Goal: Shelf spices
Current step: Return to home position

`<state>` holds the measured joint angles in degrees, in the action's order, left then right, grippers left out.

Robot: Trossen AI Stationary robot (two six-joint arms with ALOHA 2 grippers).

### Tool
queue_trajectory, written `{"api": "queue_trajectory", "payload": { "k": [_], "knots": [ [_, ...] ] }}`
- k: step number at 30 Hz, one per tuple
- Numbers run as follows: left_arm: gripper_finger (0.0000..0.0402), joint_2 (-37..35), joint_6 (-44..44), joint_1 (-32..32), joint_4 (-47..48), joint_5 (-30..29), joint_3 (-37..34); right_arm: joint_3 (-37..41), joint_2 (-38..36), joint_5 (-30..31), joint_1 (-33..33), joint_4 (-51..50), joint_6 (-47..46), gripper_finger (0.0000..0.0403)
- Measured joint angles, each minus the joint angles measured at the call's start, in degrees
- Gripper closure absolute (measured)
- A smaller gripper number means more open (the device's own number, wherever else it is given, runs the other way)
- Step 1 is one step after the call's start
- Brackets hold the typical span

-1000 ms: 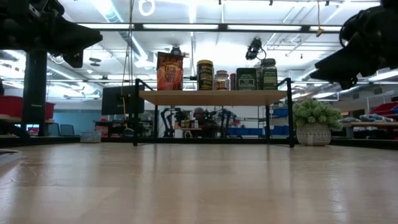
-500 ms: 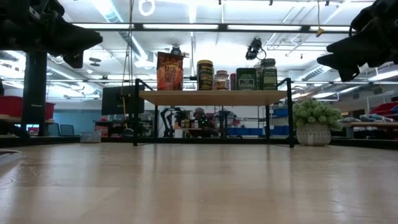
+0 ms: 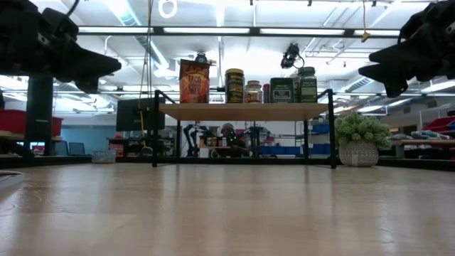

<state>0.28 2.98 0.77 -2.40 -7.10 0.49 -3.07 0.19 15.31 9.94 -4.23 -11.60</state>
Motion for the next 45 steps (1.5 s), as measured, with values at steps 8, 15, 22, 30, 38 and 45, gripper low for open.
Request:
{"api": "queue_trajectory", "payload": {
  "k": [8,15,22,30,38,45],
  "knots": [
    [0.0341,0.0,-1.3,0.0,-0.9,-0.7,0.0,0.0,0.1,-0.1,-0.3,-0.5,2.3,0.0215],
    [0.0341,0.1,1.8,0.0,-0.6,-0.7,0.0,0.0,0.7,0.1,-0.3,-0.3,2.8,0.0213],
    [0.0341,0.1,1.8,0.0,-0.9,-0.7,0.0,0.0,0.7,0.2,-0.3,0.0,2.8,0.0215],
    [0.0341,0.1,1.8,0.0,-0.9,-0.7,0.0,0.2,0.7,0.3,-0.3,1.5,2.8,0.0215],
    [0.0341,0.1,1.8,0.0,-0.9,-0.7,-0.1,0.2,0.7,0.3,-0.3,1.4,2.8,0.0214],
    [0.0341,0.1,1.8,0.0,-0.9,-0.7,-0.1,0.2,0.7,0.3,-0.3,1.5,2.8,0.0213]
  ]
}}
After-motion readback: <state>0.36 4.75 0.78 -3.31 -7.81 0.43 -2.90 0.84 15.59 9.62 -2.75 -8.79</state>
